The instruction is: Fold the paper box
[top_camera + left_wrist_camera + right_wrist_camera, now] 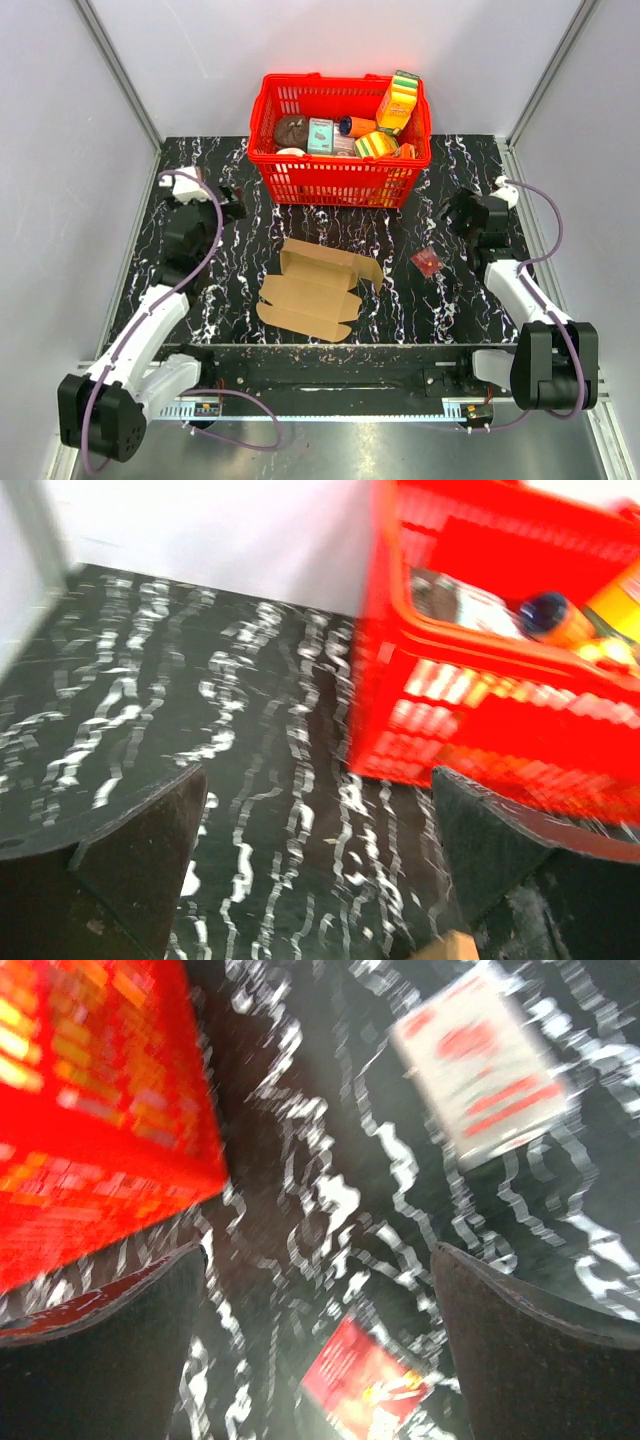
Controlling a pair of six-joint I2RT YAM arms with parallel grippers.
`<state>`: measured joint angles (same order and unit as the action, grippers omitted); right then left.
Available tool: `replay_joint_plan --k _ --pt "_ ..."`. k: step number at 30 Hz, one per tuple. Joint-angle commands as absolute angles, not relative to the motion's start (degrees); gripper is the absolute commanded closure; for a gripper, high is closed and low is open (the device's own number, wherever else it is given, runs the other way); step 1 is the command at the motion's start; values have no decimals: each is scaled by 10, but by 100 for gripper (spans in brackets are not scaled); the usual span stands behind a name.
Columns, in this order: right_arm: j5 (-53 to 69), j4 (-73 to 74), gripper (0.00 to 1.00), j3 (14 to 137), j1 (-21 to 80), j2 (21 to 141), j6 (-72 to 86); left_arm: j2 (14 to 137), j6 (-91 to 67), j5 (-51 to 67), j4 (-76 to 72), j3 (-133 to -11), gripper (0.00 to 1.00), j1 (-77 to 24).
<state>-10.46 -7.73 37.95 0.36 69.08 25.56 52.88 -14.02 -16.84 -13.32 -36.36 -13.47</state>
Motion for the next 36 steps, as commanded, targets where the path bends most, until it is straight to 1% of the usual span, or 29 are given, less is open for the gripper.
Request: replay_joint_plan --k 1,2,3,7,8,11,12,14,15,19,23,25,28,29,31,36 --pt "97 -72 2 375 4 681 307 579 -130 18 -63 -437 1 -165" --pt "119 -77 6 371 4 676 309 593 -107 27 -54 -452 1 -189" --pt "146 -73 8 373 4 676 310 609 -95 27 -41 -465 1 -202" --pt "189 -5 11 402 16 691 295 709 -48 25 18 -536 1 -267" --pt "192 -3 12 404 36 690 293 725 -38 25 24 -546 3 -285" --pt "162 40 13 415 90 687 278 781 -30 49 33 -573 9 -300" --pt "142 49 13 420 133 690 273 793 -29 56 35 -579 11 -301" --pt "135 76 13 440 164 705 263 821 -20 72 43 -598 13 -304" --pt "140 85 13 446 187 709 261 828 -17 76 45 -602 15 -303" --pt "137 115 18 437 205 695 277 855 -10 75 59 -626 19 -303" --pt "136 155 21 422 225 651 281 850 -21 83 35 -613 22 -303" --pt "129 189 22 428 237 650 273 853 -20 84 31 -614 24 -304" --pt "120 208 23 432 250 652 259 840 -26 90 38 -614 28 -304" --pt "120 209 24 431 250 650 257 830 -33 92 34 -609 31 -307" --pt "123 212 27 432 251 650 247 778 -44 93 26 -583 34 -315" --pt "145 220 33 442 251 676 220 638 -83 62 6 -490 45 -390"
